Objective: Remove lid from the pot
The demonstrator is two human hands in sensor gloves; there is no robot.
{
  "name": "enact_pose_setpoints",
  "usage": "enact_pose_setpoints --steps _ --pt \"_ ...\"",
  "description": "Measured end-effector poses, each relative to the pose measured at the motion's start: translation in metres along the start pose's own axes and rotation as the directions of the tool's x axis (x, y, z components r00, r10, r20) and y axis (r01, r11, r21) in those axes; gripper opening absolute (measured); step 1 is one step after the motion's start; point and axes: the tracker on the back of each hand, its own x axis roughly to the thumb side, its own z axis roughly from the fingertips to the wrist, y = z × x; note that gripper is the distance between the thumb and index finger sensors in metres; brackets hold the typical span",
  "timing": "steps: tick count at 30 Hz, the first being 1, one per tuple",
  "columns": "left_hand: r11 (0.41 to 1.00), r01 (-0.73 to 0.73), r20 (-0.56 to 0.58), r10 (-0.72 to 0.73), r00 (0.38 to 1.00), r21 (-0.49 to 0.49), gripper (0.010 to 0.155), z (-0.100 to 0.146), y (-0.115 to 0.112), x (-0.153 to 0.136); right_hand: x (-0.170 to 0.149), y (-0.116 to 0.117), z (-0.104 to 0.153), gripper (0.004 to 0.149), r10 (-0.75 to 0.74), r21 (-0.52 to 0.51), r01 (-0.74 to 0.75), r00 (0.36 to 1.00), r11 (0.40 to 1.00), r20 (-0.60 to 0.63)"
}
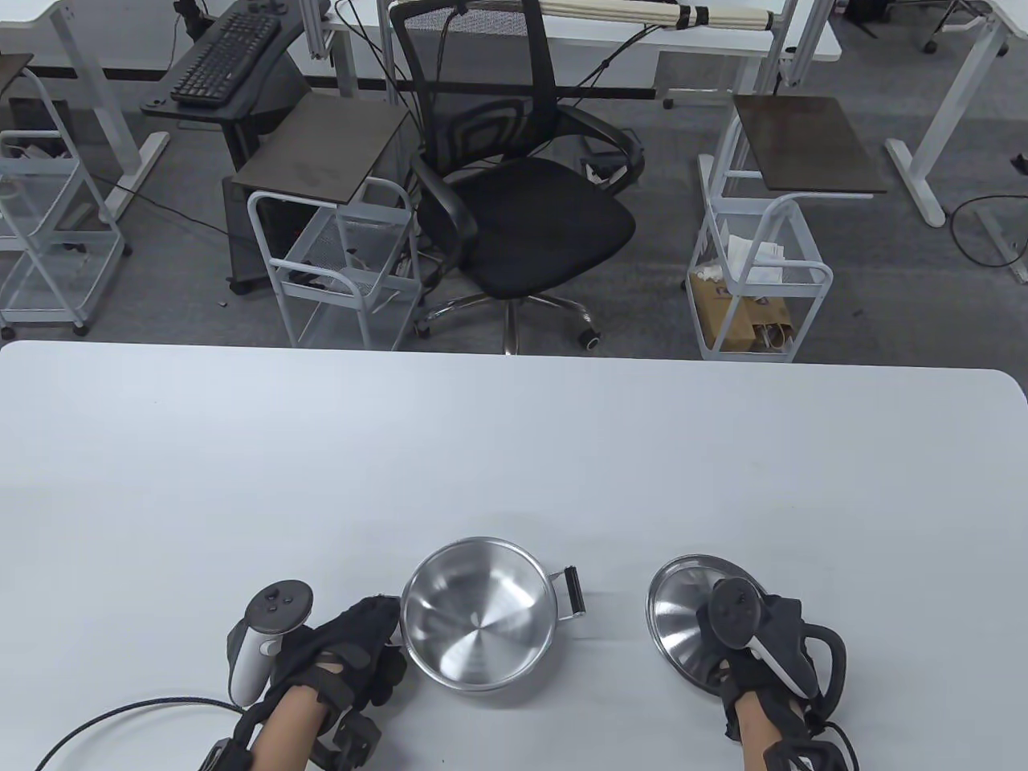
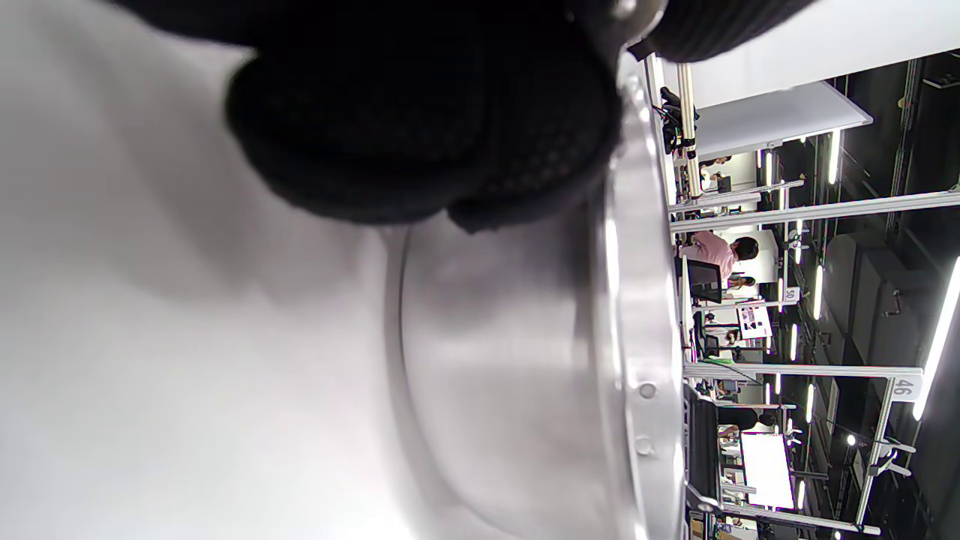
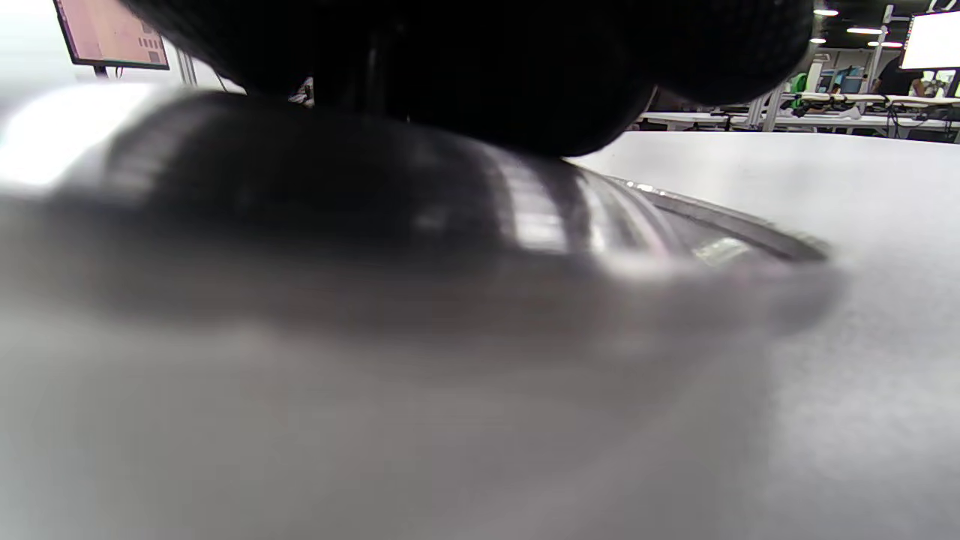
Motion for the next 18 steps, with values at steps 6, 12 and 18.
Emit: enact_pose_setpoints --steps 6,12,18 --pt "1.0 -0.001 0.0 0.001 1.0 -0.001 0.054 0.0 0.0 0.0 0.005 0.006 0.0 0.031 0.009 0.044 -0.01 1.0 0.999 0.006" --pt "1.0 -0.001 0.0 0.001 1.0 -0.002 0.054 0.0 0.0 0.0 0.003 0.007 0.002 0.031 -0.018 0.038 0.018 1.0 0.999 -0.011" --pt "1.0 -0.012 0.003 0.012 1.0 0.013 0.058 0.001 0.001 -0.002 -0.015 0.006 0.005 0.046 -0.311 0.024 0.317 0.941 0.948 -0.136"
